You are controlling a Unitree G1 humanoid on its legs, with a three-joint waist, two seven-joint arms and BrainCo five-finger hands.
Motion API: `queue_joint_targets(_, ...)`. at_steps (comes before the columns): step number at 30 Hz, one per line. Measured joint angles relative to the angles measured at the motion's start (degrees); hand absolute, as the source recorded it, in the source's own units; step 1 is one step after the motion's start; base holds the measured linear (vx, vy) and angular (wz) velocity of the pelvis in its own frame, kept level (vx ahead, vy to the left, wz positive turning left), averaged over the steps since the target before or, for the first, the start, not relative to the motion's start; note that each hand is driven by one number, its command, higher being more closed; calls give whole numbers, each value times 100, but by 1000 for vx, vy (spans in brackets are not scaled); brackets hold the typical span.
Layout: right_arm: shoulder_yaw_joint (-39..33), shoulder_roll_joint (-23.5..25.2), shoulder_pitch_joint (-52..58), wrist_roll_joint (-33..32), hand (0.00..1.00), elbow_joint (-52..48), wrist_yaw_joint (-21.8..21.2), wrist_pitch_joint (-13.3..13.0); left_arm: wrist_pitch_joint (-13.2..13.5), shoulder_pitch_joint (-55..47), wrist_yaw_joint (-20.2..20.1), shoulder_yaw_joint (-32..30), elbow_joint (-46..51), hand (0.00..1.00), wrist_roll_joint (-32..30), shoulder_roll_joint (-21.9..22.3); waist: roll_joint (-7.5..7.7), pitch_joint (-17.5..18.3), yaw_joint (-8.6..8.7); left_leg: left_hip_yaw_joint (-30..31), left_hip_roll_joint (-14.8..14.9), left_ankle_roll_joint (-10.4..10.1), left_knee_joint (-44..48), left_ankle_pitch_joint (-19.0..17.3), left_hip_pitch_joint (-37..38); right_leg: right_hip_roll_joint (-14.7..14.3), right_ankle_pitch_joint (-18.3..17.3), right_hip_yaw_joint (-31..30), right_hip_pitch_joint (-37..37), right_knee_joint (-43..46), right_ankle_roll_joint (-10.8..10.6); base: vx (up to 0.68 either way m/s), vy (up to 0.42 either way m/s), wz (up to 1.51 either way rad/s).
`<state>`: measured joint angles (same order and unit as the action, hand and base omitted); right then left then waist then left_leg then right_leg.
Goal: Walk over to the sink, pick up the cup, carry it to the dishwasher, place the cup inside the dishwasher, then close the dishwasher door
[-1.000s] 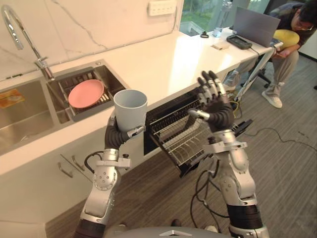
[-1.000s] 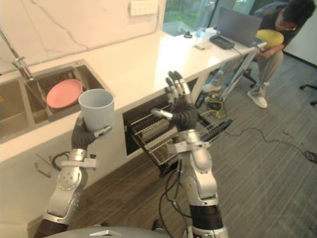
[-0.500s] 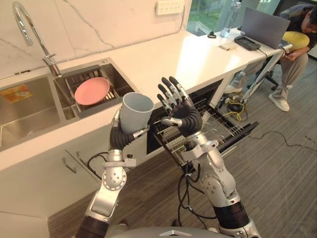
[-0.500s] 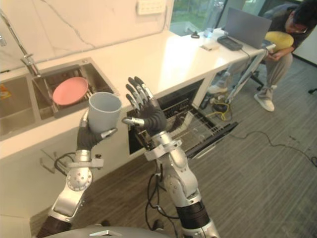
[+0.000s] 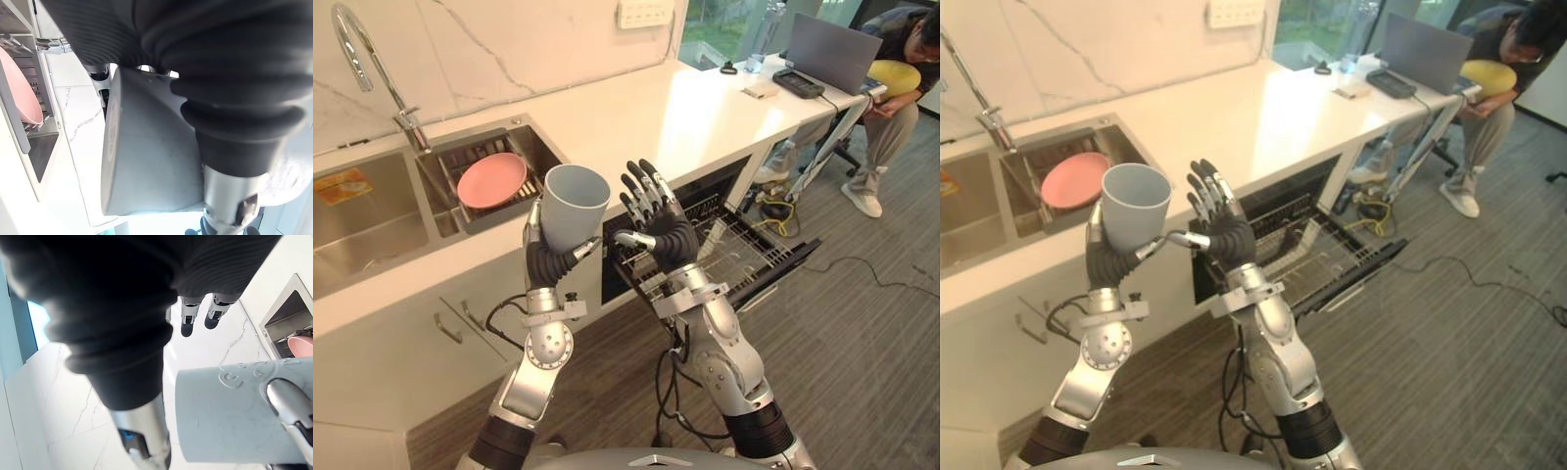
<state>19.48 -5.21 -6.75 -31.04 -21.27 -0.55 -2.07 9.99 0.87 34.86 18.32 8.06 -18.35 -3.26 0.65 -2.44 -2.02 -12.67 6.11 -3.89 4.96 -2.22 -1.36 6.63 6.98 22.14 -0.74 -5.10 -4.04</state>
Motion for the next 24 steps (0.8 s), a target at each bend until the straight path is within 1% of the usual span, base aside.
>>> queue_joint_targets(6, 265, 17, 1, 2, 0, 212, 78, 9, -3, 4, -6, 202, 0, 100, -106, 1, 0, 15, -13, 1, 0, 0, -1, 0, -5, 0, 0, 1, 5, 0, 0, 0, 0, 0)
queue_joint_targets(11, 419, 21, 1, 3, 0, 240, 134, 110, -3, 6, -32, 423, -1, 100, -114, 3, 2, 91, -29, 8, -1, -3, -5, 12, -69, 0, 1, 8, 66, 0, 2, 0, 0, 0)
queue_joint_targets(12, 457, 23, 1, 3, 0, 252, 216, 113, -2, 6, -33, 441, -1, 100, -164, 8, -1, 106, -33, 10, 0, -4, -5, 13, -68, 0, 1, 11, 65, 0, 2, 0, 0, 0)
queue_joint_targets(17, 510, 24, -23, -5, 0, 440, 358, 135, -2, 23, -67, 611, -65, 100, -326, 6, 6, 172, -55, 26, -3, -1, -11, 27, -68, 3, 2, 27, 58, 0, 2, -3, 0, 1)
queue_joint_targets(19, 508, 25, -22, -5, 0, 485, 505, 226, 1, 65, -71, 739, -138, 100, -330, 7, 6, 174, -86, 35, -3, -4, -21, 46, -69, 2, 2, 40, 57, 0, 4, -11, -2, 2)
queue_joint_targets(24, 519, 24, -24, -5, 0, 490, 714, 254, 8, 155, -66, 807, -243, 100, -458, -2, 4, 177, -91, 45, -3, -6, -28, 80, -92, 1, -4, 51, 80, -1, 7, 0, 0, 0)
